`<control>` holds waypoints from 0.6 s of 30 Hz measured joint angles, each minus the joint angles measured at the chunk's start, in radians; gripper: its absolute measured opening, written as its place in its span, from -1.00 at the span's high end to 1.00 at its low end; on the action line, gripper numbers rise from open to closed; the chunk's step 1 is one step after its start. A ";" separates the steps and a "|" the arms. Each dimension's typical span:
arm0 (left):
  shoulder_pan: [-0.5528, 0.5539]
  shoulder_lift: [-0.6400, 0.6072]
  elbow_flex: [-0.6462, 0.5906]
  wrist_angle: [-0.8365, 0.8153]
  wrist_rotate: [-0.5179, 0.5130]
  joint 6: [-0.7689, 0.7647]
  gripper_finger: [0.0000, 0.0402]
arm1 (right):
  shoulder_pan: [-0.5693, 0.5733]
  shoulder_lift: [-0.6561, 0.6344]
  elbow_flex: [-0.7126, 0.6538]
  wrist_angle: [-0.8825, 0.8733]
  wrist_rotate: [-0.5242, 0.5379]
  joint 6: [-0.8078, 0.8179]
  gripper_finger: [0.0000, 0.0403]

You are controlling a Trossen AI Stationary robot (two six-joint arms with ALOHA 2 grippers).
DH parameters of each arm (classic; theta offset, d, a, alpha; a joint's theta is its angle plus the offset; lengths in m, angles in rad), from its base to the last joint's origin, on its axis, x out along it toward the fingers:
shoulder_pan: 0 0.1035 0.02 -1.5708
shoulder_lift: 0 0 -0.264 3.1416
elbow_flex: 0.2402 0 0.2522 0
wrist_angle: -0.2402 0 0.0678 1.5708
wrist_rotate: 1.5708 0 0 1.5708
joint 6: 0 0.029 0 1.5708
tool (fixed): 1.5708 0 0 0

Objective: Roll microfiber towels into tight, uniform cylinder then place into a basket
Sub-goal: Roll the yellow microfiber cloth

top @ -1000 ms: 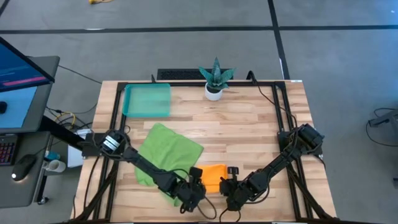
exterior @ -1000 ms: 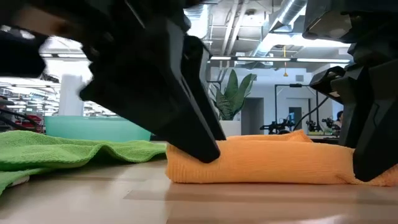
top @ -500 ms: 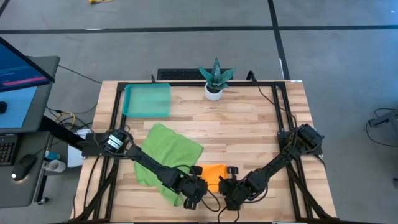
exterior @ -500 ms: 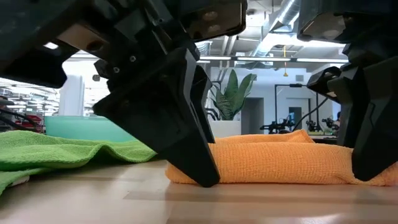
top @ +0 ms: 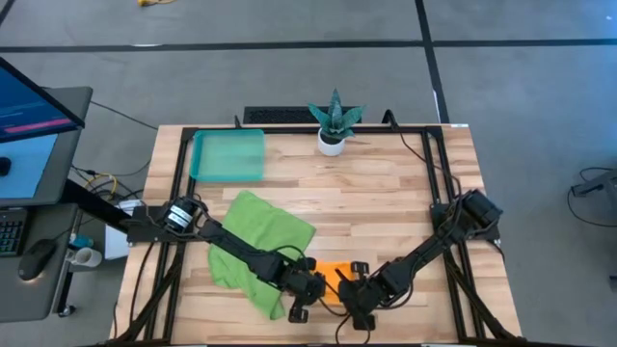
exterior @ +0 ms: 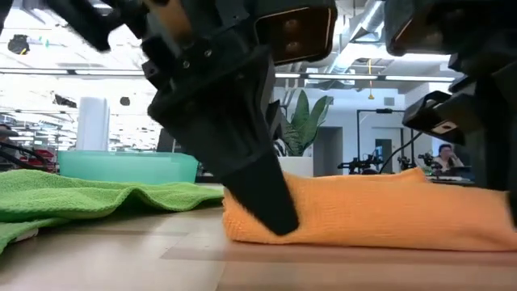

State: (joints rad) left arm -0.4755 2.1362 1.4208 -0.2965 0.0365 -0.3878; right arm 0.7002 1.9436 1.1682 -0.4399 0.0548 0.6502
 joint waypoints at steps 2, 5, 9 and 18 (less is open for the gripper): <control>0.000 -0.003 0.000 0.012 0.032 -0.039 0.85 | -0.003 -0.015 -0.001 0.010 -0.047 0.001 0.74; 0.000 -0.006 0.000 0.036 0.120 -0.109 0.90 | -0.011 -0.021 0.000 0.049 -0.143 0.033 0.74; 0.010 -0.010 0.000 0.048 0.250 -0.209 0.90 | -0.027 0.001 0.000 0.126 -0.265 0.058 0.74; 0.032 -0.011 -0.002 -0.018 0.251 -0.250 0.81 | -0.082 0.009 -0.031 0.156 -0.297 0.195 0.74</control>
State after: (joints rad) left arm -0.4431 2.1254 1.4193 -0.3142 0.2876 -0.6376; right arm 0.6177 1.9523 1.1370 -0.2841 -0.2418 0.8450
